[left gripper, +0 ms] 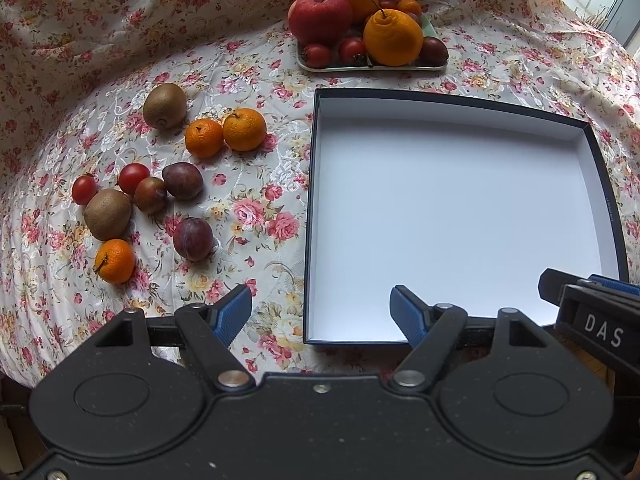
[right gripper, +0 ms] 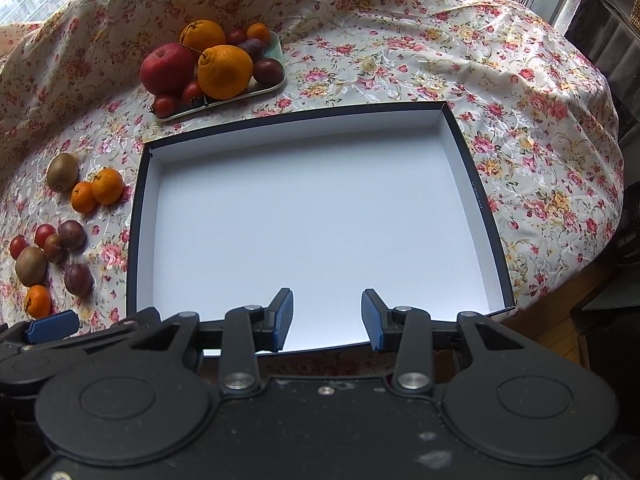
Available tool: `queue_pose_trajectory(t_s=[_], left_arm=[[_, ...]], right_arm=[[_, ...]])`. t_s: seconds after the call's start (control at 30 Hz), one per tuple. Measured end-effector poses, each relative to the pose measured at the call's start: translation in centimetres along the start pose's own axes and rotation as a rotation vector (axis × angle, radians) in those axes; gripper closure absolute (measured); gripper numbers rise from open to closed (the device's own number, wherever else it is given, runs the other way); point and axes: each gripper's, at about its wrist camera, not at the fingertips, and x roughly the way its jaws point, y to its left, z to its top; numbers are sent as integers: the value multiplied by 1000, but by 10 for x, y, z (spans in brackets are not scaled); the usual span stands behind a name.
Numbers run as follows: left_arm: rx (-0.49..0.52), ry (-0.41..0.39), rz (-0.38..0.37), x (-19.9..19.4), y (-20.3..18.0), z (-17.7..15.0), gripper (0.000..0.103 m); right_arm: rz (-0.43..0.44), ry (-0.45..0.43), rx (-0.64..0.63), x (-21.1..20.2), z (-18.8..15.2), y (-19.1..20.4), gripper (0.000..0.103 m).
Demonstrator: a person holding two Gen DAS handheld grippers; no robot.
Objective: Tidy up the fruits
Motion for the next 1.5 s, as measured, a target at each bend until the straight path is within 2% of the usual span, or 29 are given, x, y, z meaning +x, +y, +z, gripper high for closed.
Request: queue_pose_trajectory(t_s=[1.5], left_arm=[[-28,28,-15,1,12,2,26]], right_arm=[[-37,1,-47,2,0,10,62]])
